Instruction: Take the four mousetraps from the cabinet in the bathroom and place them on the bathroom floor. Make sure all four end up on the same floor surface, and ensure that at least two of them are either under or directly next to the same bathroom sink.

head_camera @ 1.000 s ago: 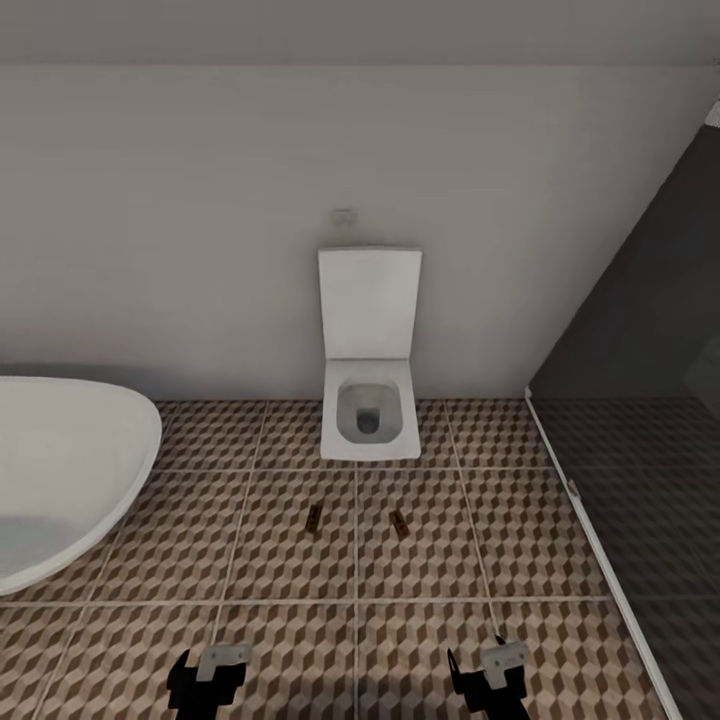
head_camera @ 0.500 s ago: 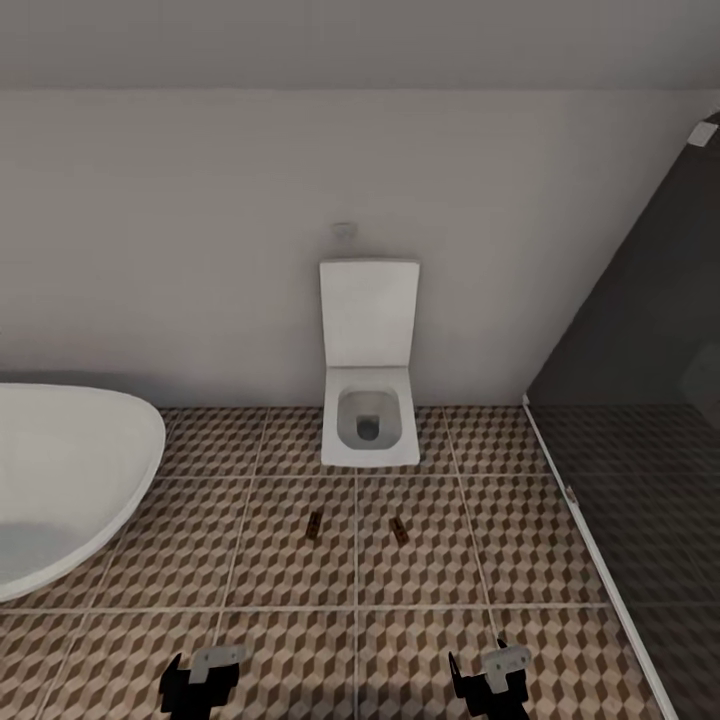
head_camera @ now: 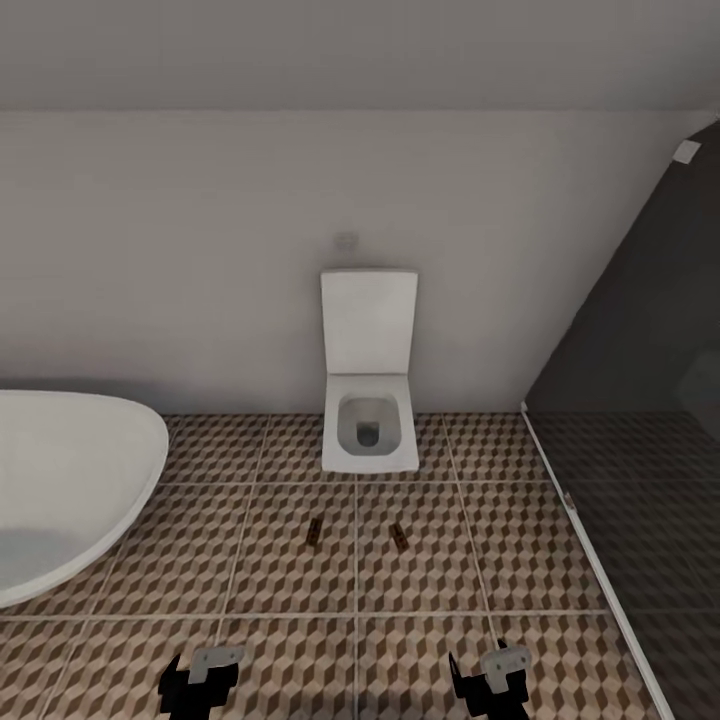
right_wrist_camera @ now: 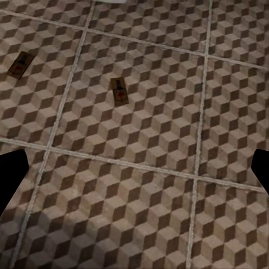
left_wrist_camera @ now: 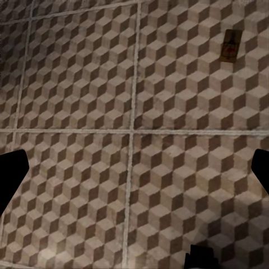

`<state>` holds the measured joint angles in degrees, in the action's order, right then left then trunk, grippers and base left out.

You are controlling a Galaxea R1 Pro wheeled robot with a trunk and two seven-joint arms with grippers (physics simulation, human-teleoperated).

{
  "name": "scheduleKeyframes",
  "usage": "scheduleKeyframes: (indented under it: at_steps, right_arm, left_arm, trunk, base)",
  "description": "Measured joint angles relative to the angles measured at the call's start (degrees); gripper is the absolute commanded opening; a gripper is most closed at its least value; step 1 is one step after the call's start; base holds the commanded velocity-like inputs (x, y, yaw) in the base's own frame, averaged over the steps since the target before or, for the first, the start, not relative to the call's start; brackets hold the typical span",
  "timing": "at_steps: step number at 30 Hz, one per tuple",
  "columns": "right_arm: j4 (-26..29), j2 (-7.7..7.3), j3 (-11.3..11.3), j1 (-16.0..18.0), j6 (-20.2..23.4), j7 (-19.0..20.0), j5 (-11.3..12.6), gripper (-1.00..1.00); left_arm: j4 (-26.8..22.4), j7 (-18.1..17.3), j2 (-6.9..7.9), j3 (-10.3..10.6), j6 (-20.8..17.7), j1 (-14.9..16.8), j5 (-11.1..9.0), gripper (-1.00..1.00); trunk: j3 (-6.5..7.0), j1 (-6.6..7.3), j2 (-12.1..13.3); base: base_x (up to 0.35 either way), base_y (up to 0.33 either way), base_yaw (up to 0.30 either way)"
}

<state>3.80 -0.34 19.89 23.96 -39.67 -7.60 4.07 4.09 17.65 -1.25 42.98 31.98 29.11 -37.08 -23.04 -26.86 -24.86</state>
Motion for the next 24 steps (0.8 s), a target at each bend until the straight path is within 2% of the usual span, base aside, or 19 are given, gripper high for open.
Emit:
scheduleKeyframes:
  at_steps: [5, 24]
  right_arm:
    - [0.00, 0.00, 0.00, 0.00, 0.00, -0.01, 0.00, 1.00]
    - [0.00, 0.08, 0.00, 0.00, 0.07, -0.02, 0.00, 1.00]
  left_arm:
    - [0.00, 0.00, 0.00, 0.00, 0.00, 0.00, -0.02, 1.00]
    - [0.00, 0.00, 0.00, 0.00, 0.00, 0.00, -0.02, 1.00]
  trunk:
    - [1.37, 1.10, 2.01]
    - [3.15, 1.11, 2.03]
  base:
    - [0.000, 0.000, 0.000]
    - [0.000, 0.000, 0.000]
